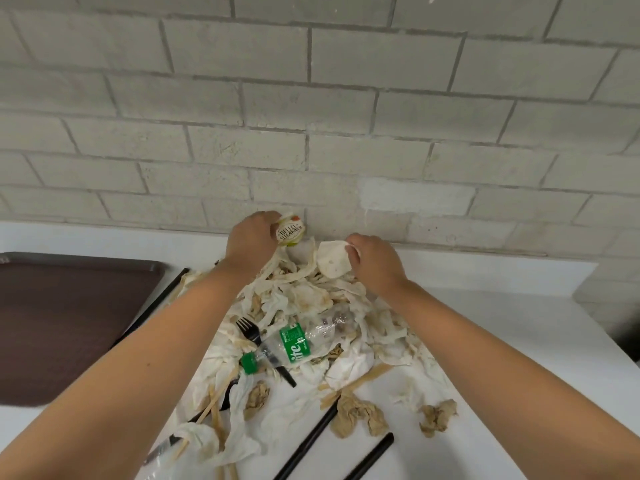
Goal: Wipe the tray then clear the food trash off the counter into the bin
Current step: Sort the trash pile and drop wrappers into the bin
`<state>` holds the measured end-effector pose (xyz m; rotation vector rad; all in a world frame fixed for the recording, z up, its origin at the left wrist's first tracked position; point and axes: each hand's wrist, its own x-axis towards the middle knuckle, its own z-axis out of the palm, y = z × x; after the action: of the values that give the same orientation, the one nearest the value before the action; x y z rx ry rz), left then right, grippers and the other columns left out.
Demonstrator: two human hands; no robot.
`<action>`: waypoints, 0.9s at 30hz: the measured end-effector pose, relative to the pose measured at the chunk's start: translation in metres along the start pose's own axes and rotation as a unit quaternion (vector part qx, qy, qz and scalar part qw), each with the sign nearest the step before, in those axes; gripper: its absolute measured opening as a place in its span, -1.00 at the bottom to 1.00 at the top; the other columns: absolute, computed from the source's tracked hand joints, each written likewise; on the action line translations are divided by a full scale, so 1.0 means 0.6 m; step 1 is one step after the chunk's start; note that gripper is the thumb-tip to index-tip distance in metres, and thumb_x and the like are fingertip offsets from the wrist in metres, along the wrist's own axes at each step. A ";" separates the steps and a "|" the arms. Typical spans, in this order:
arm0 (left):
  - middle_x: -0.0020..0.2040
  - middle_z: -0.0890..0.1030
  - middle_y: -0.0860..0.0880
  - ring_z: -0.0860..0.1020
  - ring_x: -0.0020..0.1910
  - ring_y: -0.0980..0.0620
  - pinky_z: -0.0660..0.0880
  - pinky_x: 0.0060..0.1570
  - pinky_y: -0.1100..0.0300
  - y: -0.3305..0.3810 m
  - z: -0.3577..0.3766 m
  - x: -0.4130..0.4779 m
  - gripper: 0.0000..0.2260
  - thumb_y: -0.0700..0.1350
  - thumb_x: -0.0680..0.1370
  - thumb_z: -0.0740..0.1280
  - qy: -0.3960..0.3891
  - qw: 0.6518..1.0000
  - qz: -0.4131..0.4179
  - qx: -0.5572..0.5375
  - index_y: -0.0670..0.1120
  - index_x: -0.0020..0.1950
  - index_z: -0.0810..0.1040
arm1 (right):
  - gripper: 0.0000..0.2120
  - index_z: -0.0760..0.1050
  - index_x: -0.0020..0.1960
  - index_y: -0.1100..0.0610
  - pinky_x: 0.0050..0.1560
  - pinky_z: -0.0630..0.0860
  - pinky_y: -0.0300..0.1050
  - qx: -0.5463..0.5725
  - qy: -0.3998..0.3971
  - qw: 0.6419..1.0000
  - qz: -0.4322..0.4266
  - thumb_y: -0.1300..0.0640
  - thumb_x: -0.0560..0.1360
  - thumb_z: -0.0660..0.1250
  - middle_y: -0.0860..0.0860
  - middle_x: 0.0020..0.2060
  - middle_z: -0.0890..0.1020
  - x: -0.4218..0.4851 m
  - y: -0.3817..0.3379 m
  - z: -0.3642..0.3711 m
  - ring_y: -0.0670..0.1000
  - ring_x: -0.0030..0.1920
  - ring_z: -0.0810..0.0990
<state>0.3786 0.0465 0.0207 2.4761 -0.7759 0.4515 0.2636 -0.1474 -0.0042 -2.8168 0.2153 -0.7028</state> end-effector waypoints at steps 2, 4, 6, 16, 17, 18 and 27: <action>0.07 0.60 -0.19 0.56 0.01 -0.18 0.43 -0.20 0.12 0.004 -0.014 -0.003 -0.74 -0.24 0.59 0.13 0.021 0.998 -0.015 -0.050 -0.15 0.21 0.52 | -0.76 0.52 0.15 0.19 -0.16 0.45 -0.09 0.011 0.021 1.000 -0.004 0.16 0.60 0.14 0.12 -0.10 0.65 -0.002 -0.004 -0.015 0.14 -0.11 0.60; 0.08 0.60 -0.19 0.56 0.02 -0.19 0.38 -0.21 0.16 0.013 -0.029 -0.009 -0.73 -0.24 0.60 0.11 0.033 0.996 -0.029 -0.081 -0.14 0.24 0.50 | -0.74 0.50 0.20 0.18 -0.11 0.50 -0.06 0.028 0.036 0.999 0.001 0.16 0.61 0.11 0.12 -0.04 0.65 -0.009 -0.007 -0.028 0.14 -0.07 0.61; 0.12 0.59 -0.19 0.55 0.06 -0.20 0.38 -0.17 0.16 0.027 -0.045 -0.020 -0.70 -0.22 0.62 0.09 0.034 0.994 -0.049 -0.088 -0.12 0.30 0.47 | -0.71 0.48 0.25 0.15 -0.02 0.52 -0.01 0.044 0.037 0.998 0.022 0.14 0.63 0.08 0.11 0.04 0.63 -0.021 -0.010 -0.045 0.12 0.01 0.60; -0.12 0.60 -0.03 0.51 -0.27 0.00 0.38 -0.36 0.20 0.162 -0.096 -0.163 -0.80 -0.10 0.60 0.18 -0.026 0.953 -0.116 -0.278 -0.09 0.15 0.53 | -0.78 0.57 0.01 0.12 -0.16 0.40 -0.14 0.284 0.043 0.914 0.287 0.09 0.57 0.16 0.01 -0.12 0.61 -0.214 0.007 -0.161 0.03 -0.12 0.54; -0.19 0.59 -0.01 0.50 -0.32 0.02 0.35 -0.38 0.20 0.183 -0.095 -0.188 -0.83 -0.07 0.60 0.20 -0.039 0.942 -0.120 -0.311 -0.08 0.08 0.54 | -0.77 0.59 -0.07 0.17 -0.21 0.39 -0.15 0.326 0.036 0.892 0.312 0.04 0.55 0.24 0.04 -0.21 0.60 -0.247 0.011 -0.172 0.03 -0.18 0.53; -0.24 0.58 0.00 0.47 -0.36 0.05 0.33 -0.40 0.22 0.207 -0.095 -0.217 -0.84 -0.04 0.60 0.22 -0.055 0.929 -0.123 -0.345 -0.06 0.01 0.55 | -0.73 0.59 -0.13 0.21 -0.27 0.38 -0.16 0.366 0.030 0.867 0.335 0.01 0.52 0.31 0.06 -0.29 0.58 -0.282 0.014 -0.185 0.02 -0.25 0.51; -0.34 0.56 -0.10 0.46 -0.49 0.07 0.44 -0.52 0.14 0.428 -0.017 -0.529 -0.77 0.07 0.53 0.32 -0.287 0.823 -0.182 -0.455 -0.08 -0.19 0.53 | -0.76 0.56 -0.14 0.13 -0.42 0.34 -0.24 0.441 -0.062 0.761 0.471 -0.03 0.53 0.30 0.02 -0.36 0.59 -0.680 0.093 -0.305 -0.06 -0.41 0.48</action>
<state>-0.0261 0.0078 -0.0194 1.7247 -0.5080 -0.7049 -0.1853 -0.1550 -0.0427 -1.5157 0.9080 -0.2326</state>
